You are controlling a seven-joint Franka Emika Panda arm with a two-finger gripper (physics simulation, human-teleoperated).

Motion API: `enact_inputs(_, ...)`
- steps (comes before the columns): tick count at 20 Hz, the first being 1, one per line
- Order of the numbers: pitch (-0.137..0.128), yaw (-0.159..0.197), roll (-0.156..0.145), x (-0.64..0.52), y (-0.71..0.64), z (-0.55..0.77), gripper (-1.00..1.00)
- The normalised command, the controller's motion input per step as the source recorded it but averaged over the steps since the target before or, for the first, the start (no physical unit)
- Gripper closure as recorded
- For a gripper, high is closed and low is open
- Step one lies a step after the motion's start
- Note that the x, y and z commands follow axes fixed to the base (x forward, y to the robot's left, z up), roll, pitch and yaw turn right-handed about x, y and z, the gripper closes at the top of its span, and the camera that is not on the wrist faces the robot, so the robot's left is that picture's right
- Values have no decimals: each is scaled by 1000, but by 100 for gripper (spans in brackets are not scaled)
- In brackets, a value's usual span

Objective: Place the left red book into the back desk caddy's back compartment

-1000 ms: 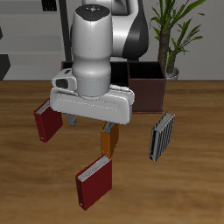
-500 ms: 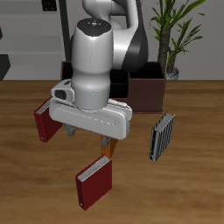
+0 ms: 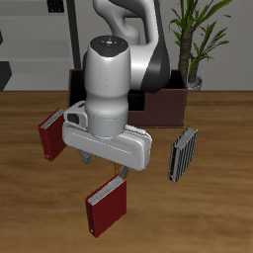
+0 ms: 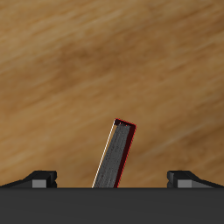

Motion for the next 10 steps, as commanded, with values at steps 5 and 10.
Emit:
enact_inputs(5,-7,-56,2,35,-46,-161,-100)
enact_inputs(10,9,-42,-12,45,-81,-203,-100)
